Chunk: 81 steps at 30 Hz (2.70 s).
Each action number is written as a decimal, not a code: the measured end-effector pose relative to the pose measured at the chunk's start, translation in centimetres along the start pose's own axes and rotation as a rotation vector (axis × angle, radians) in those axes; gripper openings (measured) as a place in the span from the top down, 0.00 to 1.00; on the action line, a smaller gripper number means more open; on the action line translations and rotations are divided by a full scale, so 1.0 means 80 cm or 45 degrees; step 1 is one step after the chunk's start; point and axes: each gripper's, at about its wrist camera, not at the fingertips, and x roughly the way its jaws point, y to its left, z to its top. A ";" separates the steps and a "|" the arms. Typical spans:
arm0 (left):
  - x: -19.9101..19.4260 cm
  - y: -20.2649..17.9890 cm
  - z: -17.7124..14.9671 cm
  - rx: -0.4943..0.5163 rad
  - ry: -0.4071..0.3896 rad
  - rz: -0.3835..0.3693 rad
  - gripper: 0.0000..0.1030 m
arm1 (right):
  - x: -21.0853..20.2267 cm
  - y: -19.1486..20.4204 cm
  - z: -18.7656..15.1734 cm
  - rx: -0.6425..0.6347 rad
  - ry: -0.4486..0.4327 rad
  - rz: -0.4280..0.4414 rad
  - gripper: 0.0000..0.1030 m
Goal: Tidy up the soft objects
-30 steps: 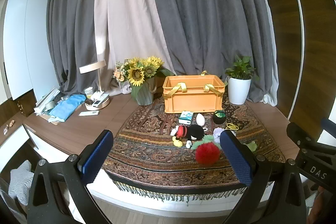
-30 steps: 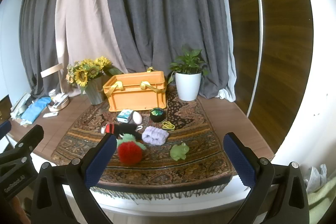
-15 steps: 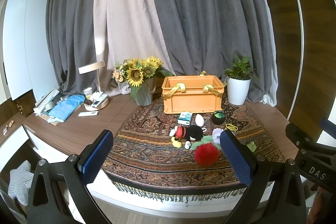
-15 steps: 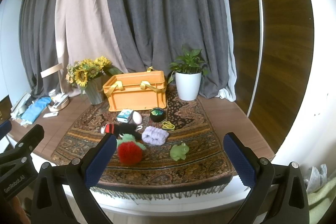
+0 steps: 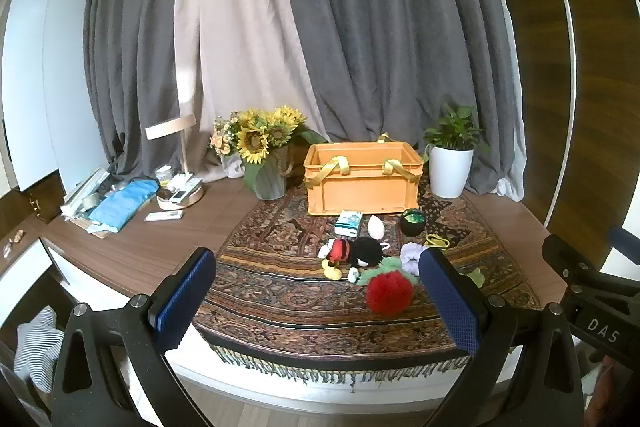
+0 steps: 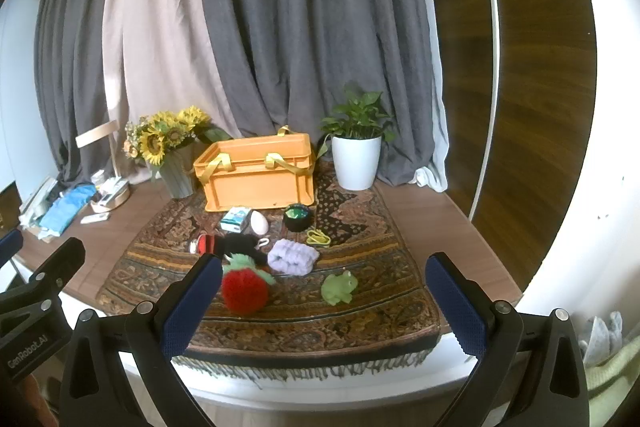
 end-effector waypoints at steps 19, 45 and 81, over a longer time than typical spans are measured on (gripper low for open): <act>-0.002 0.000 -0.003 -0.001 0.000 -0.010 0.00 | 0.004 -0.005 -0.004 0.004 0.001 -0.006 0.01; 0.034 -0.024 -0.014 0.003 0.087 -0.077 0.00 | 0.024 -0.015 -0.010 0.018 0.040 0.011 0.01; 0.297 -0.107 -0.145 0.077 0.365 -0.217 0.07 | 0.296 -0.029 -0.092 -0.179 0.302 0.020 0.05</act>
